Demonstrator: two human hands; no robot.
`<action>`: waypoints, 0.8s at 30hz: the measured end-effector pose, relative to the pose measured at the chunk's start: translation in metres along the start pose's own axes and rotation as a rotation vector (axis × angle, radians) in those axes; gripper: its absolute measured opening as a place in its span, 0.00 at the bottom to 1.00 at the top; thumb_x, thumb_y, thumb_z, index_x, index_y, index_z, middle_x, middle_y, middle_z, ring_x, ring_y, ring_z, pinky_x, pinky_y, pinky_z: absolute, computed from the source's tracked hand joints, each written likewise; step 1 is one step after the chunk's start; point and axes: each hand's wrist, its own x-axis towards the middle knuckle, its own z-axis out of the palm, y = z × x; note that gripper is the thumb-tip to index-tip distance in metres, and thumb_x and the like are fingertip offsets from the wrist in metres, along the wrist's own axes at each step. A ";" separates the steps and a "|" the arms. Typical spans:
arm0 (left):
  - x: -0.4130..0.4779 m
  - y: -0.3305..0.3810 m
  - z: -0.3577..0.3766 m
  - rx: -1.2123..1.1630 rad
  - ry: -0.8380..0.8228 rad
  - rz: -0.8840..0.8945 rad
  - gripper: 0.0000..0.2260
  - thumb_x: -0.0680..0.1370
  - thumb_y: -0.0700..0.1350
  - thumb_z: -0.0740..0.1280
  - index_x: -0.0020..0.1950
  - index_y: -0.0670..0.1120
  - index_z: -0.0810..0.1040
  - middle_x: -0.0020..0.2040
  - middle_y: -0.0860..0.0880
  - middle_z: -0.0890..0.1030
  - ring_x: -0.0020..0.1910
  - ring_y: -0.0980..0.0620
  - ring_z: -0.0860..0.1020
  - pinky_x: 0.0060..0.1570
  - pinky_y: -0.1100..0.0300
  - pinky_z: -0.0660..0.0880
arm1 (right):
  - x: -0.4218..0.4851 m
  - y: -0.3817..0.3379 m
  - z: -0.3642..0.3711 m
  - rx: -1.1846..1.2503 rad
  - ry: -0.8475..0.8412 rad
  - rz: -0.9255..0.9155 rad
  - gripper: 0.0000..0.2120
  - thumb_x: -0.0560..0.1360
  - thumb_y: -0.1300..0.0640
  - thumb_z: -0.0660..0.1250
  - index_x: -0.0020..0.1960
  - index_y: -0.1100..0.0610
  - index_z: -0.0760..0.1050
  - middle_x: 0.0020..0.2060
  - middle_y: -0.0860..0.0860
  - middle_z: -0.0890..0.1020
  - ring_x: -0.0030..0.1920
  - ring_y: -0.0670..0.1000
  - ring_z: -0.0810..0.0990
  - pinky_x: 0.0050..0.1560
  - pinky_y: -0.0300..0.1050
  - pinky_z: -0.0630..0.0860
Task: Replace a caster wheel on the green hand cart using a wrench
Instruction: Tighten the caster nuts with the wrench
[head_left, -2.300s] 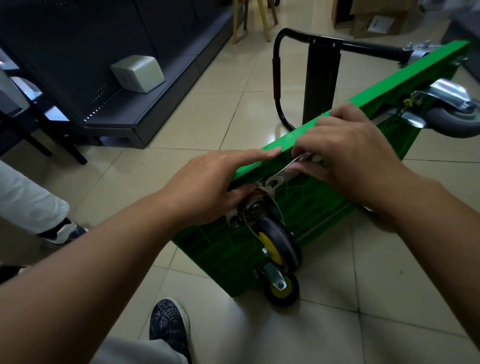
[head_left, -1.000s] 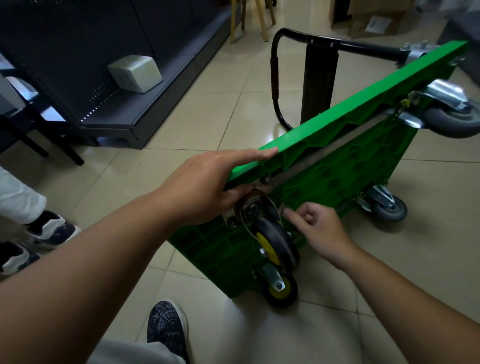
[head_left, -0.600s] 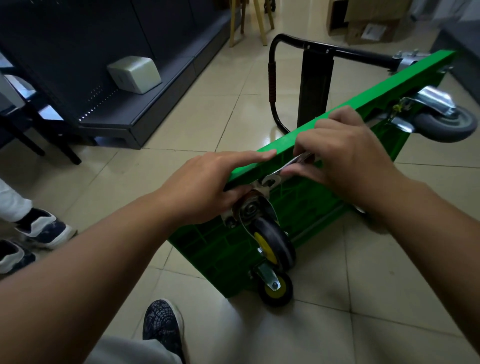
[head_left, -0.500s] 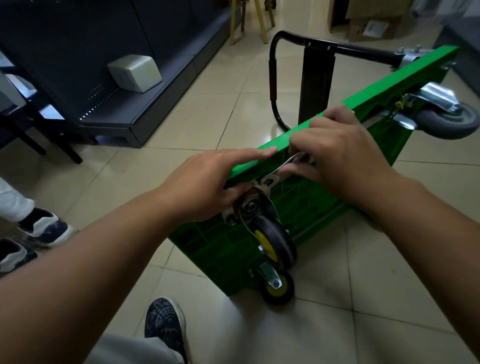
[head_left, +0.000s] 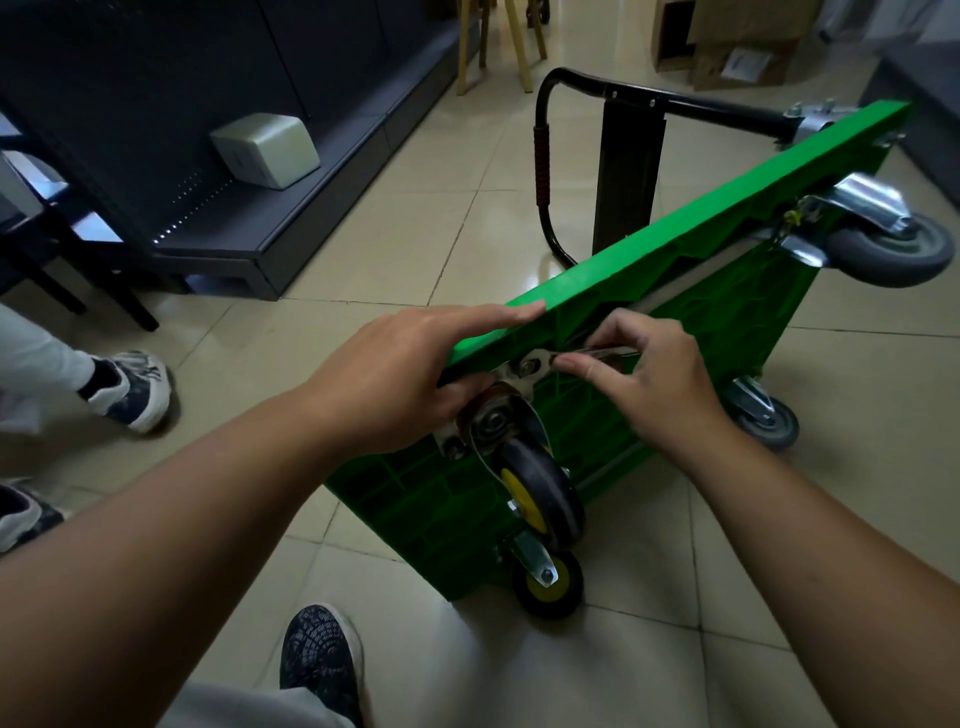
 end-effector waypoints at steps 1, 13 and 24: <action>0.000 -0.001 0.000 0.001 0.007 0.002 0.32 0.79 0.50 0.72 0.77 0.73 0.62 0.74 0.57 0.75 0.66 0.50 0.78 0.61 0.45 0.78 | 0.000 0.001 0.002 0.027 0.004 0.000 0.23 0.65 0.35 0.73 0.41 0.55 0.80 0.37 0.50 0.84 0.40 0.47 0.83 0.41 0.46 0.79; 0.001 -0.003 0.001 0.018 0.007 0.005 0.33 0.79 0.50 0.72 0.77 0.73 0.62 0.72 0.57 0.77 0.58 0.51 0.81 0.55 0.46 0.79 | -0.042 0.008 0.068 0.611 0.109 0.399 0.20 0.67 0.40 0.73 0.39 0.57 0.75 0.27 0.45 0.79 0.29 0.45 0.72 0.29 0.36 0.67; 0.001 -0.001 0.000 -0.003 -0.006 0.001 0.32 0.80 0.49 0.72 0.77 0.72 0.63 0.75 0.57 0.74 0.61 0.50 0.81 0.59 0.46 0.78 | -0.055 0.043 0.014 -0.022 -0.230 0.311 0.17 0.71 0.45 0.76 0.39 0.59 0.78 0.33 0.54 0.81 0.38 0.54 0.80 0.41 0.49 0.78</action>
